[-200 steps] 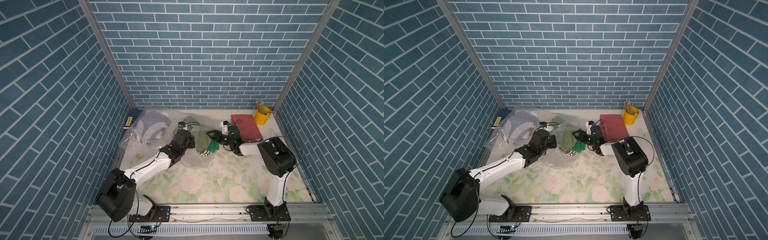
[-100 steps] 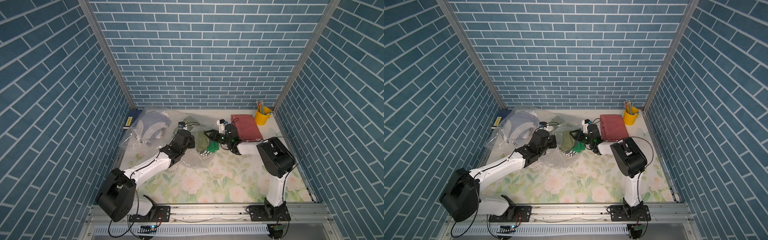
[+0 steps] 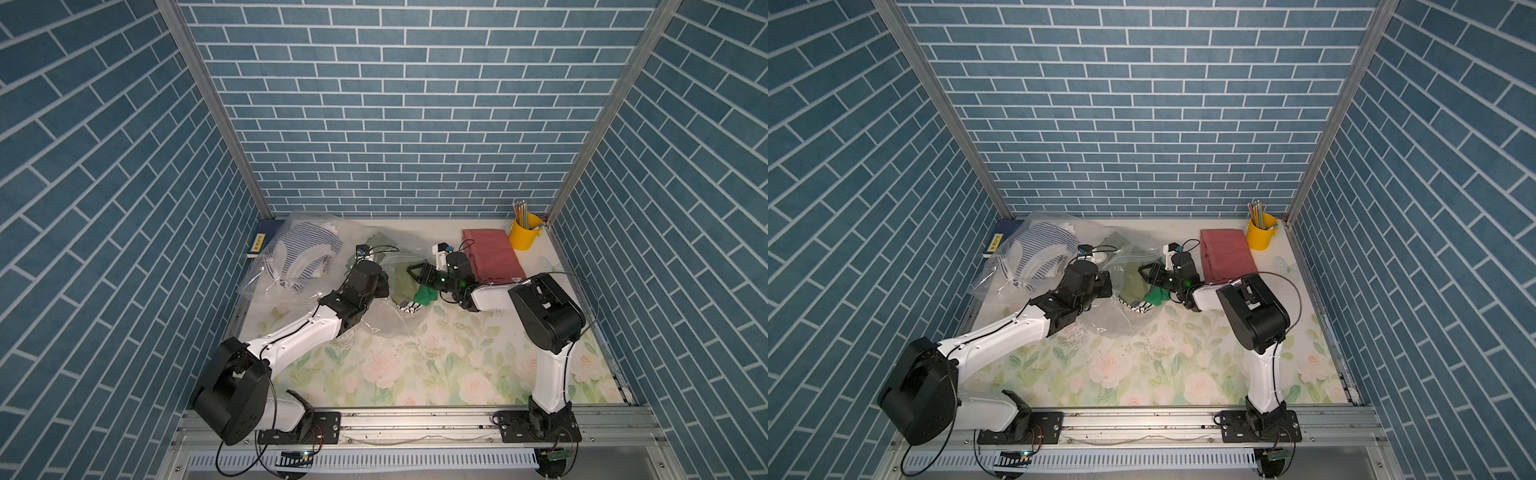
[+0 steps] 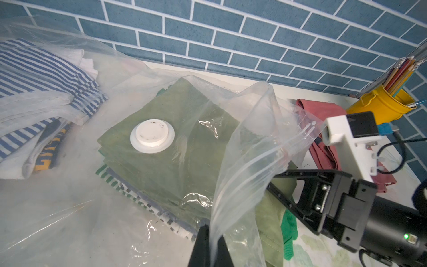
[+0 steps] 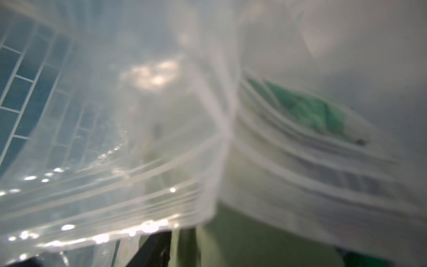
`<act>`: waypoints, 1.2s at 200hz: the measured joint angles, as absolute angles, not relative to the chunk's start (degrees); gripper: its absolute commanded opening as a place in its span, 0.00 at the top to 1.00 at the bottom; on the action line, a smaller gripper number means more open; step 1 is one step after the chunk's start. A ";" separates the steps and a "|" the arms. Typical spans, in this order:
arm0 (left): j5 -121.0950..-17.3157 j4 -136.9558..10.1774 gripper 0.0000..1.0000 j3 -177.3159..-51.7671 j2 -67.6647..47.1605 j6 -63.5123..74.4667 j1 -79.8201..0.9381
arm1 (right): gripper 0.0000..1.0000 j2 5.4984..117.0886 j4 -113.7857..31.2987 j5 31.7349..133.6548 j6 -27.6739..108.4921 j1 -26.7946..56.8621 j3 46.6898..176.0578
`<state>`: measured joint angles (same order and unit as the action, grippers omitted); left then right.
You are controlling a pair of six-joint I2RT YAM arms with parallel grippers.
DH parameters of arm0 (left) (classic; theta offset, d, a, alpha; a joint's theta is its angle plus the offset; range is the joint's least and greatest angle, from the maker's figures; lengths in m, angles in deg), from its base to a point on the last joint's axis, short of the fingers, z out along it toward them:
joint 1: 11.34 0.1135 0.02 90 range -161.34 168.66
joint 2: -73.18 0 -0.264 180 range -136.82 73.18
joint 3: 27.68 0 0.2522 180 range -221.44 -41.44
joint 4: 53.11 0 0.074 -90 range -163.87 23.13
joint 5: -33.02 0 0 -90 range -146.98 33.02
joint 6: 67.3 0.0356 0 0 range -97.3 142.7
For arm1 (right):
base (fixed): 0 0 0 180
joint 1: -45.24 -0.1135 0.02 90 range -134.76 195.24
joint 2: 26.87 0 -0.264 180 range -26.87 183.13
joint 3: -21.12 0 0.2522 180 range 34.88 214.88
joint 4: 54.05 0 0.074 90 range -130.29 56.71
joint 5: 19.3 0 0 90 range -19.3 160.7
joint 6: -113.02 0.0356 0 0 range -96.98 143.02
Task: Take the tank top out of the vacuum bag
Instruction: Take out the tank top from the vacuum bag.
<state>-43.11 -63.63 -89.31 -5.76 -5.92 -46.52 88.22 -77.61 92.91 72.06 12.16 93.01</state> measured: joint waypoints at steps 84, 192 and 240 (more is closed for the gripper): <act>-43.09 -63.60 1.00 -89.31 -5.80 -5.77 -46.52 | 1.00 80.76 -74.73 92.02 70.79 11.41 90.96; -42.45 -64.26 1.00 -90.39 -7.94 -4.48 -46.52 | 1.00 71.17 -70.36 88.83 69.42 11.00 84.51; -41.60 -64.50 1.00 -90.36 -7.94 -4.42 -46.52 | 1.00 59.61 -66.68 87.78 69.50 14.34 72.88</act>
